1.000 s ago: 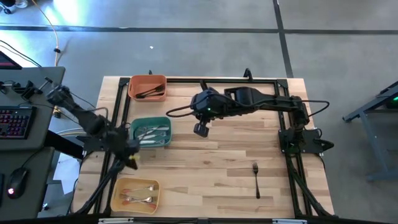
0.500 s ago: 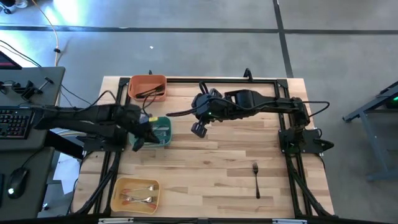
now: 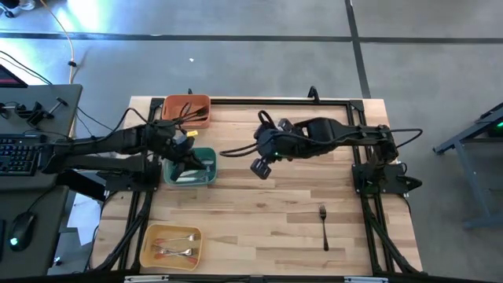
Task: Sort silverware by color (type)
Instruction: Put the black fork into the orange bin
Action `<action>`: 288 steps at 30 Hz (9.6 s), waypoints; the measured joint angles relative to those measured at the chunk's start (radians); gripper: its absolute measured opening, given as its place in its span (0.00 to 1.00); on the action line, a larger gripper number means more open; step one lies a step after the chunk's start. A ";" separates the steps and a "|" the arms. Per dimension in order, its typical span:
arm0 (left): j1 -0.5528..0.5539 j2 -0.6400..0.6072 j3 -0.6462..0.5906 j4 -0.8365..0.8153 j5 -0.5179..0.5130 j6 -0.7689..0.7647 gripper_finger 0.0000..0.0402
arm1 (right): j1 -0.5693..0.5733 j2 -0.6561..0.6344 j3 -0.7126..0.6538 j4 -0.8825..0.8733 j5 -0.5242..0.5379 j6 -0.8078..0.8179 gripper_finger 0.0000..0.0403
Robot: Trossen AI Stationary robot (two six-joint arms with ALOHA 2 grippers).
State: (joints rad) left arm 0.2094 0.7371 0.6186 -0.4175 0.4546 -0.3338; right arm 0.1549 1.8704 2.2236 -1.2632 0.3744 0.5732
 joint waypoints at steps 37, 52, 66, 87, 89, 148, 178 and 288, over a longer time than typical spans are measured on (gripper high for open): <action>0.348 0.255 0.000 0.210 0.317 0.240 0.00 | 0.379 -0.270 -0.990 0.165 -0.324 1.150 0.00; 0.348 0.255 0.000 0.237 0.269 0.152 0.00 | 0.520 -0.276 -1.259 0.428 -0.484 1.552 0.23; 0.348 0.254 0.000 0.267 0.187 0.152 0.00 | 0.517 -0.274 -1.356 0.456 -0.419 1.670 0.46; 0.454 0.251 0.000 0.290 0.157 0.153 0.00 | 0.506 -0.276 -1.452 0.592 -0.417 1.617 0.11; 0.463 0.251 0.000 0.290 0.157 0.161 0.00 | 0.506 -0.276 -1.451 0.596 -0.414 1.606 0.07; 0.146 0.338 0.000 0.754 0.139 -0.053 0.40 | -0.140 -0.274 -0.769 1.077 -0.142 -0.145 0.00; 0.110 0.584 0.000 1.202 0.069 -0.207 0.41 | -0.190 -0.273 -0.769 1.094 -0.189 -0.201 0.00; 0.882 -0.009 -0.476 0.904 0.186 -0.226 0.01 | -0.214 -0.349 -0.787 1.072 -0.039 -0.489 0.00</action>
State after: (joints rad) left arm 1.0915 0.7282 0.1429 0.4867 0.6409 -0.5598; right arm -0.0596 1.5210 1.4368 -0.1916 0.3357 0.0841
